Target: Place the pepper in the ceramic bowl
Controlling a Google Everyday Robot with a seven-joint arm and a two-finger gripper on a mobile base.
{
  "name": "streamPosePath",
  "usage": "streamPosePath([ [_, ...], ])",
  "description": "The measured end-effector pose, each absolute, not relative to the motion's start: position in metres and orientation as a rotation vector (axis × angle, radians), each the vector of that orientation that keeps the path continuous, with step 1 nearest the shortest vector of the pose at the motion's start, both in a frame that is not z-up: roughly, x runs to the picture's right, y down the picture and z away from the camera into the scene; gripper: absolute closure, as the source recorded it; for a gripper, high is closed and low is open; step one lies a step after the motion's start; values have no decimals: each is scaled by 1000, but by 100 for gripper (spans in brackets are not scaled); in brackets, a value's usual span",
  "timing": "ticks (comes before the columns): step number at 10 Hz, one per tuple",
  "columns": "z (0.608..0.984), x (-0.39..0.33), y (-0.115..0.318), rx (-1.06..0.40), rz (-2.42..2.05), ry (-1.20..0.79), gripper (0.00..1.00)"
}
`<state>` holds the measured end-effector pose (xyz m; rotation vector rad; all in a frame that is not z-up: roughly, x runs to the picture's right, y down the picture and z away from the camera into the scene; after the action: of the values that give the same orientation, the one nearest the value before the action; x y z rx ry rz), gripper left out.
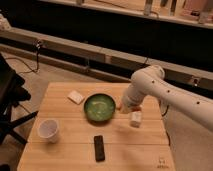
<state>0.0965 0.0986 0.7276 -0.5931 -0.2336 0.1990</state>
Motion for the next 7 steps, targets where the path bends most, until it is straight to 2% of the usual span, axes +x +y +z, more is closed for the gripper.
streamPosePath([
  [7, 734, 74, 87, -591, 159, -235, 98],
])
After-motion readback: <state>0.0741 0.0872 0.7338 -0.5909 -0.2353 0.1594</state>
